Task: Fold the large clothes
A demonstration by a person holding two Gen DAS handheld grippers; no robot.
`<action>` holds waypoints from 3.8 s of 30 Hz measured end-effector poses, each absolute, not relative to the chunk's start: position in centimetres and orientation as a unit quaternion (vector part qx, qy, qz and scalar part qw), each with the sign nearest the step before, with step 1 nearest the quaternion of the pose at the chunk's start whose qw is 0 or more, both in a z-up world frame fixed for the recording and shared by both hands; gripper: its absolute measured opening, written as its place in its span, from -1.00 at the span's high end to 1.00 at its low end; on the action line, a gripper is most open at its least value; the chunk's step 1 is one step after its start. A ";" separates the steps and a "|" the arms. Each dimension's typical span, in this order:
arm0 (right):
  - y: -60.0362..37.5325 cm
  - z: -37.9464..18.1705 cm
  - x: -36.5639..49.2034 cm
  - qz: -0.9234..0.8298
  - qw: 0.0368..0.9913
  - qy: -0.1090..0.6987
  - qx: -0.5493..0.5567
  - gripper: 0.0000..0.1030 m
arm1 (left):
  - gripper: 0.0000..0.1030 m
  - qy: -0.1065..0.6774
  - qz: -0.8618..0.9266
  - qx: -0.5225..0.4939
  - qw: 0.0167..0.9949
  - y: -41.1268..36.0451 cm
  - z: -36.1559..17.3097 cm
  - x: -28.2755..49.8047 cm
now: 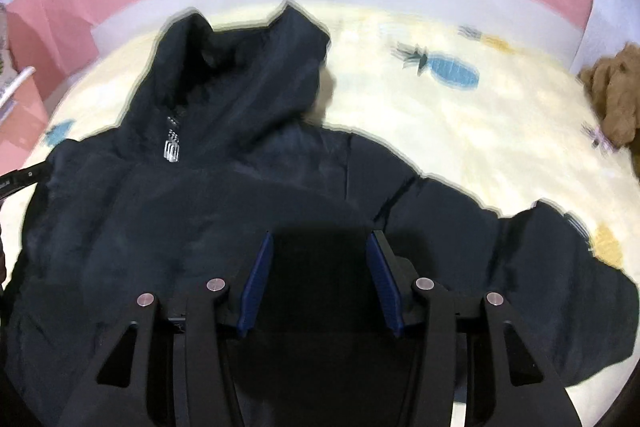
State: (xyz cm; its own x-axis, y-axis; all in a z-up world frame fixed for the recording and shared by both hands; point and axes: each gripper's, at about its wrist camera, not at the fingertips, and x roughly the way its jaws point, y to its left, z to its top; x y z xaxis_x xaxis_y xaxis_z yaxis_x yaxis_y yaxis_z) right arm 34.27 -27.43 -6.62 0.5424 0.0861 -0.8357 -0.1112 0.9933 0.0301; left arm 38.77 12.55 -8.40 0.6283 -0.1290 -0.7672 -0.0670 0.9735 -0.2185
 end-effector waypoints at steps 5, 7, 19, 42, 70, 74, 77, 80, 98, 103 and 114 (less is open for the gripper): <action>-27.6 -9.3 34.8 0.057 0.877 0.477 -0.007 0.04 | 0.05 0.420 -0.016 -0.084 0.904 11.3 -10.1 38.8; -27.1 -9.6 34.8 0.051 0.879 0.473 -0.022 0.04 | 0.05 0.417 -0.014 -0.078 0.906 11.2 -10.5 38.8; -29.5 -3.6 28.4 0.031 0.904 0.427 0.001 0.04 | 0.05 0.390 -0.017 -0.088 0.916 11.2 -5.5 34.1; -32.8 2.5 5.2 0.029 0.927 0.372 0.031 -0.17 | 0.05 0.372 -0.086 -0.070 0.922 1.6 0.1 11.1; -46.6 -3.4 11.9 -0.084 0.899 0.412 0.124 -0.44 | 0.05 0.375 -0.098 -0.020 0.922 -2.6 -2.1 19.0; -50.4 -5.8 14.2 -0.103 0.882 0.429 0.164 -0.44 | 0.05 0.380 -0.101 -0.011 0.919 -3.4 -3.5 22.6; -53.5 -8.0 15.8 -0.117 0.863 0.441 0.217 -0.44 | 0.05 0.387 -0.104 -0.010 0.916 -4.1 -4.6 25.5; -56.2 -9.7 17.0 -0.133 0.847 0.440 0.267 -0.44 | 0.05 0.394 -0.105 -0.011 0.913 -4.6 -5.9 28.2; -58.8 -6.8 19.9 -0.148 0.863 0.366 0.314 0.75 | 0.01 0.413 -0.140 -0.030 0.899 -8.2 -8.5 32.7; -56.1 0.5 18.8 -0.122 0.901 0.310 0.279 0.78 | 0.01 0.398 -0.144 -0.037 0.905 -7.2 -5.7 30.5; -43.4 12.8 21.3 0.008 0.946 0.257 0.196 0.79 | 0.01 0.367 -0.110 -0.060 0.922 -1.9 -0.1 26.5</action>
